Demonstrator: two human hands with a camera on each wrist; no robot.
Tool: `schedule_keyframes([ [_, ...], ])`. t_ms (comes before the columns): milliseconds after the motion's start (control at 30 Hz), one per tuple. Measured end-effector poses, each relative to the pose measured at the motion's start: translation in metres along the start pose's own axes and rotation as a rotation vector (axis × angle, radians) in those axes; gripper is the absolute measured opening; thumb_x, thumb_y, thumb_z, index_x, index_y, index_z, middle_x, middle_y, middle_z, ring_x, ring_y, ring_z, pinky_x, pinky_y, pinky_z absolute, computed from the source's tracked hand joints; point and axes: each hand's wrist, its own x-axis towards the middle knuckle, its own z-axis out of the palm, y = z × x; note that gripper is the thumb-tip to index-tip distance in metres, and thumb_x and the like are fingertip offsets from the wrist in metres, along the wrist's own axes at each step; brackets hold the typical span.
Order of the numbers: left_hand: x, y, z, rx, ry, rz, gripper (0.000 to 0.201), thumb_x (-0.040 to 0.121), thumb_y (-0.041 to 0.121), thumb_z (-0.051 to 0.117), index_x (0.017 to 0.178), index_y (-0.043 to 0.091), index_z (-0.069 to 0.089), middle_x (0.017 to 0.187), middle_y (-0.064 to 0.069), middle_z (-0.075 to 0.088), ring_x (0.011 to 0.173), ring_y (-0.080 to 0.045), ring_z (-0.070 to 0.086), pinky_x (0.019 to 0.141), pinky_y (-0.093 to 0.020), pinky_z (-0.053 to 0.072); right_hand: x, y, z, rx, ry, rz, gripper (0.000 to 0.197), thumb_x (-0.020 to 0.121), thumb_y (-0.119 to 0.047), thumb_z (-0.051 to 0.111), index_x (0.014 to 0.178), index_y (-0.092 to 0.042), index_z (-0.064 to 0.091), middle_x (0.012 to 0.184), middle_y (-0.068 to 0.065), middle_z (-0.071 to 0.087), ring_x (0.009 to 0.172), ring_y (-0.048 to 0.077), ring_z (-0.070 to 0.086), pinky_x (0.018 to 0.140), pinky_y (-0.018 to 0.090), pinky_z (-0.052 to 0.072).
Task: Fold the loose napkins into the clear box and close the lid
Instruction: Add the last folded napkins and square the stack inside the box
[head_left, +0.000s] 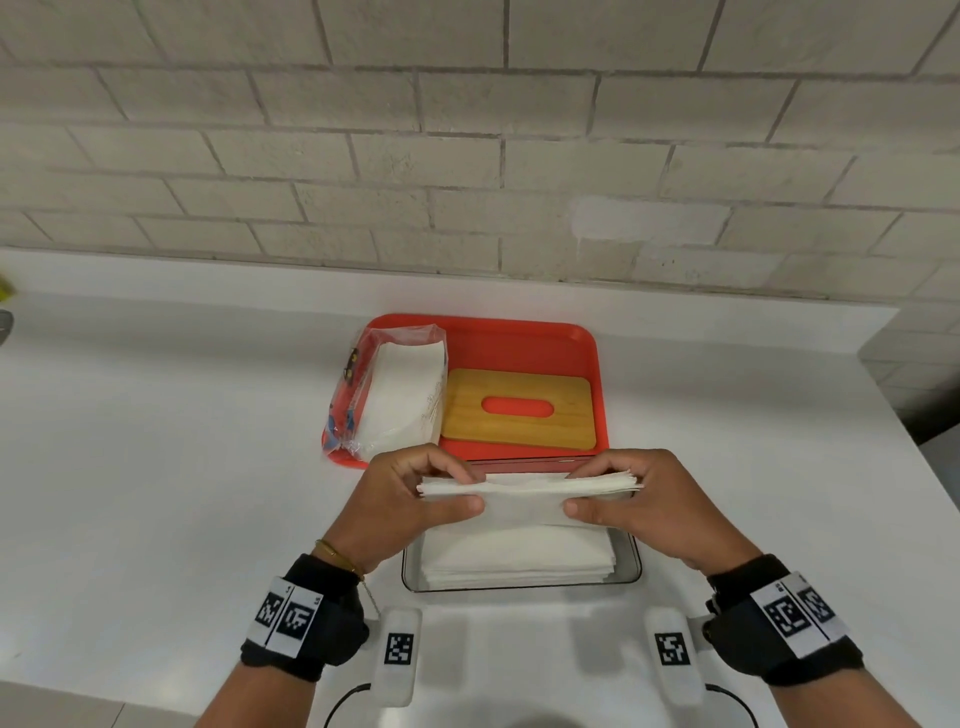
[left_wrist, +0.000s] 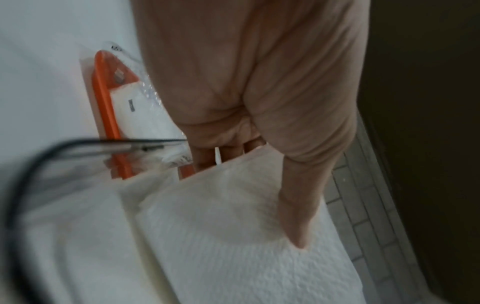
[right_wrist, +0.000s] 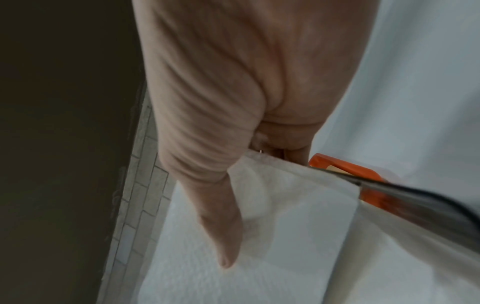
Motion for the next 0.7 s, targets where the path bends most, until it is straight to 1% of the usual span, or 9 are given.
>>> schedule_keyframes([
  [133,0.000,-0.007,-0.002,0.184,-0.079,0.013,0.060,0.070,0.013,0.096,0.121,0.023,0.067,0.112,0.004,0.077,0.111,-0.016,0.072,0.099,-0.029,0.056,-0.003,0.000,-0.001,-0.127,-0.039,-0.013,0.039,0.071,-0.027,0.095,0.103,-0.043,0.078,0.110,-0.024,0.075,0.107,-0.004,0.067,0.101,0.028,0.051],
  [200,0.000,-0.011,0.000,0.259,-0.083,0.018,0.069,0.069,0.016,0.097,0.128,0.031,0.063,0.111,0.010,0.076,0.110,-0.013,0.071,0.099,-0.025,0.055,-0.004,0.001,-0.001,-0.156,-0.022,-0.035,0.045,0.071,-0.025,0.096,0.106,-0.045,0.076,0.109,-0.022,0.075,0.109,-0.003,0.067,0.103,0.030,0.050],
  [300,0.002,-0.015,0.006,0.368,-0.076,0.052,0.058,0.073,0.015,0.093,0.122,0.033,0.068,0.106,0.015,0.076,0.104,-0.007,0.071,0.090,-0.018,0.056,-0.006,0.002,-0.002,-0.139,-0.007,-0.057,0.052,0.071,-0.023,0.096,0.113,-0.044,0.074,0.108,-0.017,0.077,0.108,0.003,0.070,0.106,0.041,0.052],
  [367,0.004,-0.017,0.007,0.431,-0.047,0.071,0.044,0.077,0.014,0.090,0.114,0.031,0.074,0.104,0.018,0.076,0.100,-0.002,0.070,0.084,-0.015,0.055,-0.006,0.002,-0.003,-0.157,0.005,-0.045,0.049,0.072,-0.027,0.095,0.112,-0.046,0.073,0.109,-0.018,0.076,0.107,0.003,0.070,0.104,0.044,0.053],
  [433,0.006,-0.019,0.007,0.468,-0.002,0.076,0.033,0.079,0.017,0.089,0.108,0.029,0.076,0.100,0.019,0.076,0.093,-0.003,0.071,0.080,-0.021,0.058,-0.005,0.004,-0.006,-0.178,0.028,-0.019,0.043,0.073,-0.028,0.094,0.107,-0.045,0.074,0.108,-0.019,0.076,0.101,0.005,0.072,0.097,0.043,0.056],
  [500,0.007,-0.018,0.005,0.480,0.038,0.050,0.028,0.079,0.023,0.089,0.103,0.029,0.077,0.094,0.019,0.076,0.086,-0.007,0.072,0.075,-0.028,0.060,-0.003,0.003,-0.009,-0.156,0.057,0.006,0.035,0.075,-0.027,0.092,0.104,-0.040,0.076,0.101,-0.015,0.077,0.091,0.011,0.074,0.088,0.043,0.061],
  [533,0.008,-0.016,0.003,0.466,0.053,0.040,0.027,0.079,0.024,0.089,0.103,0.029,0.077,0.093,0.018,0.076,0.084,-0.007,0.072,0.074,-0.028,0.061,-0.003,0.002,-0.010,-0.126,0.071,0.008,0.032,0.076,-0.025,0.092,0.102,-0.036,0.077,0.098,-0.011,0.078,0.087,0.013,0.075,0.084,0.043,0.063],
  [633,0.009,-0.007,-0.006,0.297,0.065,-0.042,0.034,0.083,0.019,0.086,0.114,0.024,0.074,0.104,0.015,0.079,0.094,-0.005,0.076,0.083,-0.027,0.063,-0.004,-0.005,-0.013,-0.040,0.095,-0.007,0.030,0.077,-0.022,0.090,0.103,-0.028,0.077,0.096,-0.008,0.080,0.087,0.018,0.077,0.083,0.035,0.063],
  [700,0.009,-0.003,-0.010,0.232,0.041,-0.133,0.041,0.084,0.013,0.085,0.121,0.020,0.068,0.111,0.010,0.078,0.098,-0.008,0.076,0.088,-0.032,0.063,-0.002,-0.007,-0.013,-0.007,0.077,0.010,0.032,0.080,-0.022,0.088,0.108,-0.028,0.075,0.100,-0.009,0.080,0.088,0.013,0.078,0.084,0.027,0.062],
])
